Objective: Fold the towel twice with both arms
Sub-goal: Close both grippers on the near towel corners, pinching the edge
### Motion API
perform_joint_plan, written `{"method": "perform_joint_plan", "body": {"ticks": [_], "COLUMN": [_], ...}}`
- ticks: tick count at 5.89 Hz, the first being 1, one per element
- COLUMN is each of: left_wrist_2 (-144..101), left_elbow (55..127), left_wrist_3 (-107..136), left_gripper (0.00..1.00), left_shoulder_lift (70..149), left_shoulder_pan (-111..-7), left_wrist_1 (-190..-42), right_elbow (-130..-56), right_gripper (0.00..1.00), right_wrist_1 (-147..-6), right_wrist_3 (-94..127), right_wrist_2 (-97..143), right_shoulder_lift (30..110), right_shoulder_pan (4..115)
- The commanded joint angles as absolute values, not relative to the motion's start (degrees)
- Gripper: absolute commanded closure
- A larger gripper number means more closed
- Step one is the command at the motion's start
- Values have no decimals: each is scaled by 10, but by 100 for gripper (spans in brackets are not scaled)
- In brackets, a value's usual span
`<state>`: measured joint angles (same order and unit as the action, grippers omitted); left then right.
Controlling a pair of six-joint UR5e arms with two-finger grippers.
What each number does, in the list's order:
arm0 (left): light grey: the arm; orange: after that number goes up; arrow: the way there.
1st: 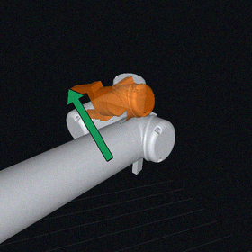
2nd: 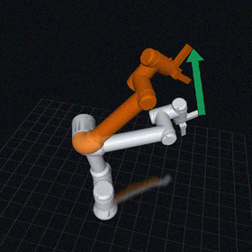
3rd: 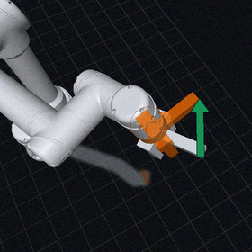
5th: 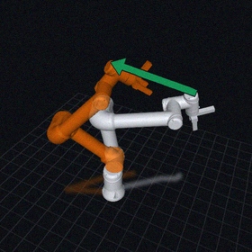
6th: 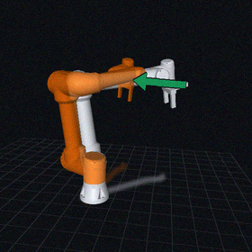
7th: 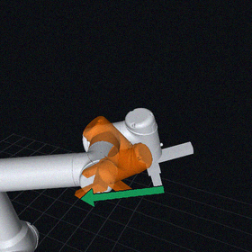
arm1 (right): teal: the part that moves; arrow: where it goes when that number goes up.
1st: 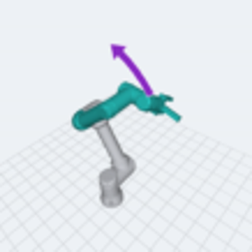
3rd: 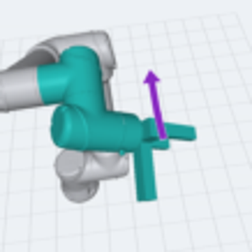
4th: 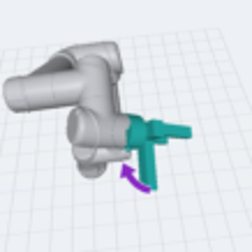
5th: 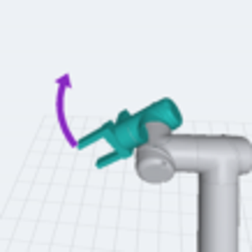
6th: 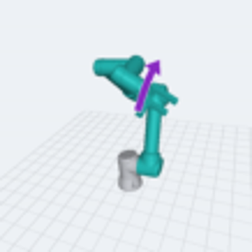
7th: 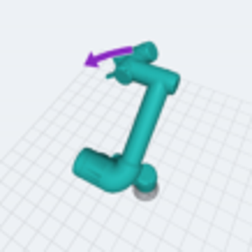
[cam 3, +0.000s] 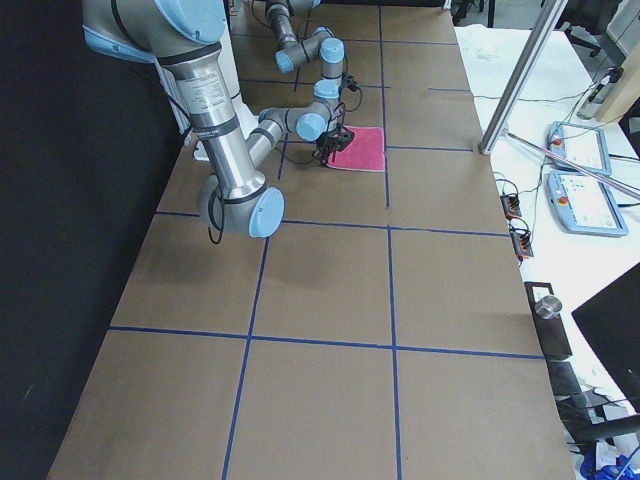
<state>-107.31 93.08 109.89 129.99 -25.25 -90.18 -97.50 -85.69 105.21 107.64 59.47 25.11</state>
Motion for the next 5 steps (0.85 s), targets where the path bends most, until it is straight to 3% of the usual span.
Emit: {"method": "perform_joint_plan", "body": {"ticks": [1,5], "left_wrist_2": [-1073,-1078], "left_elbow": [932,942], "left_wrist_3": [1099,1099], "left_gripper": [100,100], "left_shoulder_lift": [1300,1304], "left_shoulder_pan": [-254,-265], "left_wrist_1": [-902,-902], "right_elbow": [-976,-992], "right_gripper": [100,100], "right_wrist_1": [-857,-881], "right_wrist_3": [1070,1067], "right_wrist_2": [1075,1081], "right_shoulder_lift": [594,585], "right_shoulder_pan": [247,266]}}
